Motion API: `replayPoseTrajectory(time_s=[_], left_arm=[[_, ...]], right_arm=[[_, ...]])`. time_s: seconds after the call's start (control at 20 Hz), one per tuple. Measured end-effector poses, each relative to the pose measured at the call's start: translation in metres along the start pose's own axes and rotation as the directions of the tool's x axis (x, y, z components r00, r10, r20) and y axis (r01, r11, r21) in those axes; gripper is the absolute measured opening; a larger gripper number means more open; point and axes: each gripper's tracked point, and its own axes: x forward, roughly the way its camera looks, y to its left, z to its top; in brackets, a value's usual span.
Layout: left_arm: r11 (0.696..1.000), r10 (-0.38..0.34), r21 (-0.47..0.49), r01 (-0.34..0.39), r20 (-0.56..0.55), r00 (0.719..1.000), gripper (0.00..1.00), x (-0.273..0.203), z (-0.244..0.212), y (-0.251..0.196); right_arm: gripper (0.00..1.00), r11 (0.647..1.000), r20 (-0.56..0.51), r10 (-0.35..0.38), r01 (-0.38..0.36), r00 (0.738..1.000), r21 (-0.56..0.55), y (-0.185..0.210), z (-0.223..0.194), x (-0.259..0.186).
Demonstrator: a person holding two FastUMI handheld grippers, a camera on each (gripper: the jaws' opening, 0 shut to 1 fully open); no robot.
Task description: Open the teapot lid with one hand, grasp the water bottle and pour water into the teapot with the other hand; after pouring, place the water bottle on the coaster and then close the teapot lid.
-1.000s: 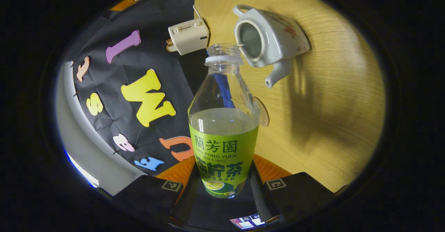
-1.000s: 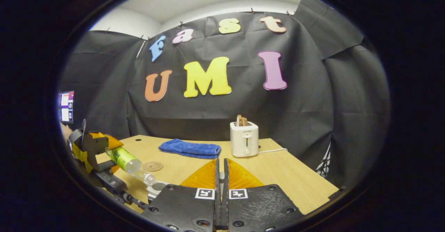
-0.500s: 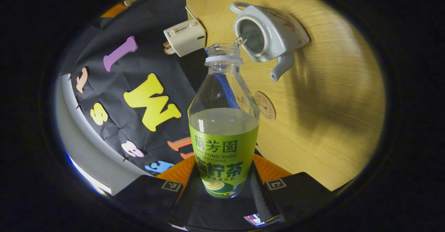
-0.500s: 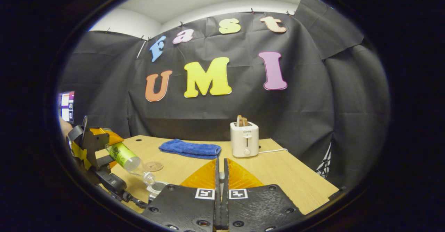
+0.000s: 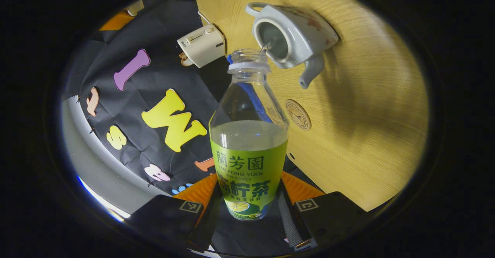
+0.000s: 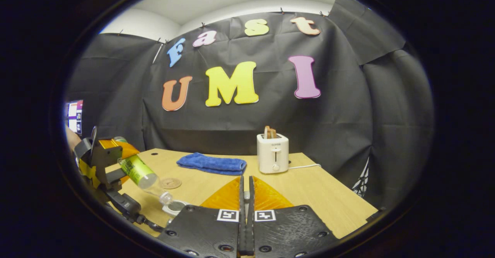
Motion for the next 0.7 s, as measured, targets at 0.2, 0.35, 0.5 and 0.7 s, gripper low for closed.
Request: replayPoseTrajectory(time_s=[0.2, 0.35, 0.5, 0.7], left_arm=[[0.999, 0.031, 0.045, -0.031, 0.009, 0.999, 0.72, -0.004, 0.004, 0.005], [0.997, 0.046, 0.067, -0.047, 0.005, 0.999, 0.73, -0.005, 0.004, 0.009], [0.994, 0.063, 0.093, -0.063, 0.005, 0.998, 0.73, -0.003, 0.002, 0.019], [0.987, 0.095, 0.127, -0.096, 0.015, 0.995, 0.72, -0.005, 0.003, 0.029]], right_arm=[[0.0, 1.0, 0.0, -0.002, 0.002, 1.0, 0.001, -0.002, -0.001, 0.0], [0.02, 1.0, 0.0, -0.004, 0.004, 1.0, 0.001, -0.004, 0.0, 0.0], [0.0, 1.0, -0.002, -0.002, 0.002, 1.0, 0.002, -0.003, -0.001, 0.002], [0.0, 1.0, -0.006, -0.003, 0.003, 1.0, 0.0, -0.005, -0.003, 0.003]])
